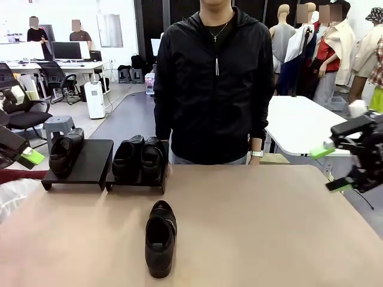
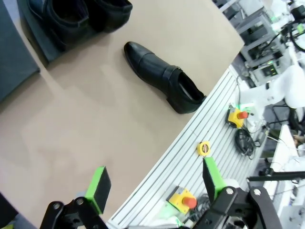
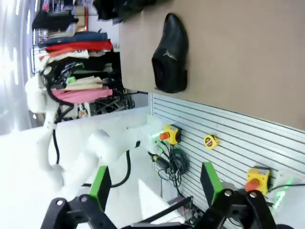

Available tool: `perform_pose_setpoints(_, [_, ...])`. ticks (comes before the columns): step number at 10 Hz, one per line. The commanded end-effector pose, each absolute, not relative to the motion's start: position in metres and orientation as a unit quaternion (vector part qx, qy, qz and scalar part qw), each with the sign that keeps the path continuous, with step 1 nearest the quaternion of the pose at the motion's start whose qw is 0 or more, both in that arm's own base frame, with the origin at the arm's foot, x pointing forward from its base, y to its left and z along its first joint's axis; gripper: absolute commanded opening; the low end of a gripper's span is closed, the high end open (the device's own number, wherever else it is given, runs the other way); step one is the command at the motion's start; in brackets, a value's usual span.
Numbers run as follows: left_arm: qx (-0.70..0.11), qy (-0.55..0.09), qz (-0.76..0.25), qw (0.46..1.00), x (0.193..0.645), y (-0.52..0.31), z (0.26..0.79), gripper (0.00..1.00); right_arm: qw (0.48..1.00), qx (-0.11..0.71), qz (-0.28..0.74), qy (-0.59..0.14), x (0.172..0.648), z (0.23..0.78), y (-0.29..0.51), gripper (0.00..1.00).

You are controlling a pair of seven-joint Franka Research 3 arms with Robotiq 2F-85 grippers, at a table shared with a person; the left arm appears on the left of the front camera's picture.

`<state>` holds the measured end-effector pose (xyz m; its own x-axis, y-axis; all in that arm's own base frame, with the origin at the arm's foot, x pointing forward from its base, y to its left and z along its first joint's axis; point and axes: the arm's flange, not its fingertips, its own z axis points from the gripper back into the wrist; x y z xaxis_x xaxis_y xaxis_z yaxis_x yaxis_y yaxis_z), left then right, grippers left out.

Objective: Organize the shoes by placing them on the stand.
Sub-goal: Pick up one Shoe and place it in the middle of the table, then place the Shoe from the middle of the table onto the Shoes Stand.

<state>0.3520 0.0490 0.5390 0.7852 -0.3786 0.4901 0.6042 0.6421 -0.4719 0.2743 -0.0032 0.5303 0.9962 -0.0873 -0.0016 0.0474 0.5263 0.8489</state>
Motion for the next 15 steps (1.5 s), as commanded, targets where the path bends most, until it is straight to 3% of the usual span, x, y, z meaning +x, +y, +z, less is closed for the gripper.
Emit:
perform_pose_setpoints(1, [-0.329, -0.184, -0.284, 0.881, 0.352, 0.05, 0.539, 1.0, 0.903, 0.421, -0.065, -0.057, 0.279, 0.503, 0.043, 1.0])
perform_pose_setpoints(2, [-0.329, -0.184, -0.284, 0.881, 0.352, 0.05, 0.539, 1.0, 0.873, 0.485, -0.039, -0.021, 0.274, 0.53, -0.003, 1.0])
perform_pose_setpoints(13, [-0.32, -0.176, -0.277, 0.889, 0.352, 0.049, 0.539, 1.0, 0.873, 0.485, -0.039, -0.021, 0.274, 0.53, -0.003, 1.0])
perform_pose_setpoints(14, [-0.227, -0.143, -0.24, 0.933, 0.31, -0.003, 0.564, 1.0, 0.873, 0.485, -0.039, -0.021, 0.274, 0.53, -0.003, 1.0])
perform_pose_setpoints(15, [-0.168, -0.139, -0.272, 0.937, 0.268, -0.063, 0.581, 1.0, 0.873, 0.485, -0.039, -0.021, 0.274, 0.53, -0.003, 1.0])
